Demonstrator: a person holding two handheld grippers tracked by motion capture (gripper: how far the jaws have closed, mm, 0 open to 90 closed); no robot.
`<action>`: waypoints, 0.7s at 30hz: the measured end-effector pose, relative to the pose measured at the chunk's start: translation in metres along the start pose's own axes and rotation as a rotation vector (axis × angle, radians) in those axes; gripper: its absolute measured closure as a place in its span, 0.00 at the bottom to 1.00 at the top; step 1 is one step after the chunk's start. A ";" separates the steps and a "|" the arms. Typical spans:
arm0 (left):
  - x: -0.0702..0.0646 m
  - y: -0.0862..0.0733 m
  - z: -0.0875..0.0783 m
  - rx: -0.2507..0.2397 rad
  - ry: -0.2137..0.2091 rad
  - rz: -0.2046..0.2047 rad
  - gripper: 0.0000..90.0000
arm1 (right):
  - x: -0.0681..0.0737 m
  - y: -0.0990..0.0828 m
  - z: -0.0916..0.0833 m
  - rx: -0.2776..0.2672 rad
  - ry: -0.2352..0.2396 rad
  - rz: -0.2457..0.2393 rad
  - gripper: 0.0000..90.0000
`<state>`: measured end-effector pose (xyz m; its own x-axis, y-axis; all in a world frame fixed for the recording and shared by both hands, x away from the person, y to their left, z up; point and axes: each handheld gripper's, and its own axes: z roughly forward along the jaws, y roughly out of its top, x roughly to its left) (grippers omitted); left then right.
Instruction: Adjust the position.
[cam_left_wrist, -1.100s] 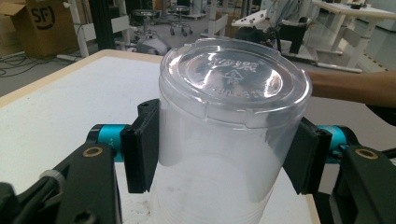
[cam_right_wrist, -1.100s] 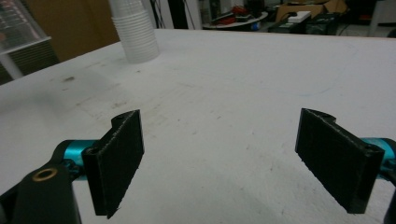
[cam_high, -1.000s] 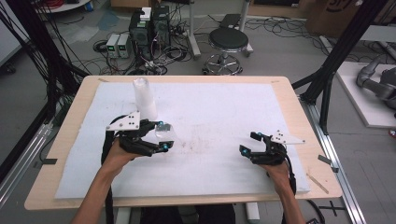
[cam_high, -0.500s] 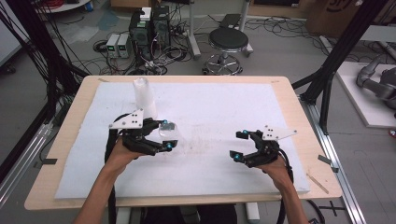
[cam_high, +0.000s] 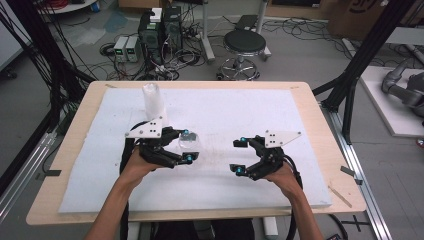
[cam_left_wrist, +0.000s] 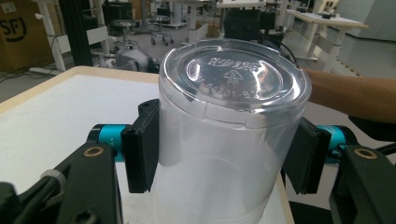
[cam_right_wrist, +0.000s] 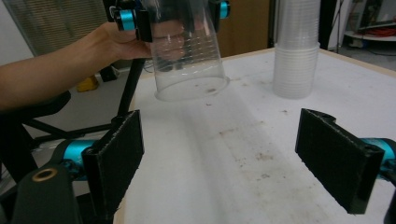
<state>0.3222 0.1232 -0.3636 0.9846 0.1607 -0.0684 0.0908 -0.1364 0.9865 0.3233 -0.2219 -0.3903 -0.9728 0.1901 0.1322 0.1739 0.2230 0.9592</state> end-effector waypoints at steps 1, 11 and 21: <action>-0.001 0.001 0.002 -0.004 -0.002 -0.004 0.42 | 0.000 0.000 0.004 0.002 0.017 -0.001 0.17; -0.007 0.003 0.016 0.000 -0.035 -0.001 0.42 | 0.008 0.017 0.032 0.029 0.120 -0.039 0.17; -0.012 0.005 0.027 -0.005 -0.065 -0.001 0.42 | 0.011 0.022 0.050 0.033 0.156 -0.060 0.17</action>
<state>0.3151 0.0947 -0.3616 0.9921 0.0972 -0.0789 0.0914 -0.1313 0.9871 0.3238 -0.1668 -0.3798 -0.9931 0.0250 0.1149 0.1174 0.2608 0.9582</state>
